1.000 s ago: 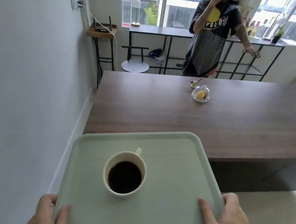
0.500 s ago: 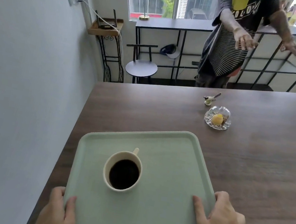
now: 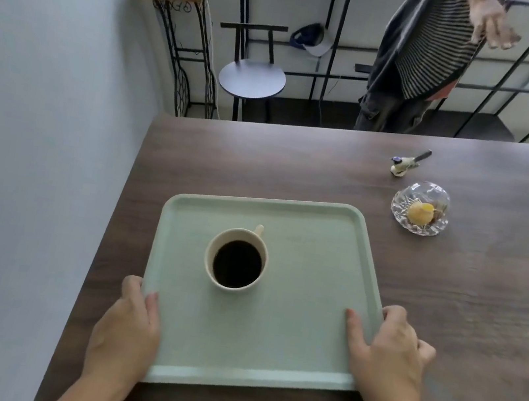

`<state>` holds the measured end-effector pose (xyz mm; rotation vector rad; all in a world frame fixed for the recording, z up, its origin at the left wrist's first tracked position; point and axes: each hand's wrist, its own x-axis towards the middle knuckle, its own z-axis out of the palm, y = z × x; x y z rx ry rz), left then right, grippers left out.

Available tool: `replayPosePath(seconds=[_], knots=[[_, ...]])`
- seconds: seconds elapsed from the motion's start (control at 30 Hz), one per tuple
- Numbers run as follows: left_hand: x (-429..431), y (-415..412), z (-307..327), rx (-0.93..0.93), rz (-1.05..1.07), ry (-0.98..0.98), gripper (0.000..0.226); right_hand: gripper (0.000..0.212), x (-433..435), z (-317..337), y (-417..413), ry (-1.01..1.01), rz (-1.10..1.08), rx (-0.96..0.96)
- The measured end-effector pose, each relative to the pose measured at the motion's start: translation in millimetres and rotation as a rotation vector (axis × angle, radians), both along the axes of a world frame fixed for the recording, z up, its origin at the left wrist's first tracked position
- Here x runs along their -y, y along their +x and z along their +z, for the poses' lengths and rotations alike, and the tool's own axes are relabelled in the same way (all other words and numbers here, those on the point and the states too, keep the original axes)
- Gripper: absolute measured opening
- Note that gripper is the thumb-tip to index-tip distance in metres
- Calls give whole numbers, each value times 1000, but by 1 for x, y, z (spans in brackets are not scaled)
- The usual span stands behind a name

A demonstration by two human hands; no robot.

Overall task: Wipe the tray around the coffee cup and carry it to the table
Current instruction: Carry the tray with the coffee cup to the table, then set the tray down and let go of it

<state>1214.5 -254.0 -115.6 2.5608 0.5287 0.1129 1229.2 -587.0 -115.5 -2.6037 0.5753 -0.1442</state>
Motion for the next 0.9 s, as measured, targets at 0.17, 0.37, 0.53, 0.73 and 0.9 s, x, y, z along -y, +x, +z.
replayPosePath(seconds=[0.17, 0.37, 0.53, 0.73, 0.9], knots=[[-1, 10, -4, -6, -21, 28, 11, 40, -1, -12, 8, -69, -20, -36], [-6, 27, -6, 8, -60, 101, 18, 40, -4, -19, 24, -92, -30, 13], [-6, 35, -8, 0, -80, 174, 19, 41, -6, -16, 33, -80, -14, -8], [-3, 36, 6, 63, -249, 90, 75, 39, -10, 9, 47, 23, 217, 211], [48, 45, 22, 25, -311, -380, 123, 44, -63, 41, 112, 456, 732, 23]])
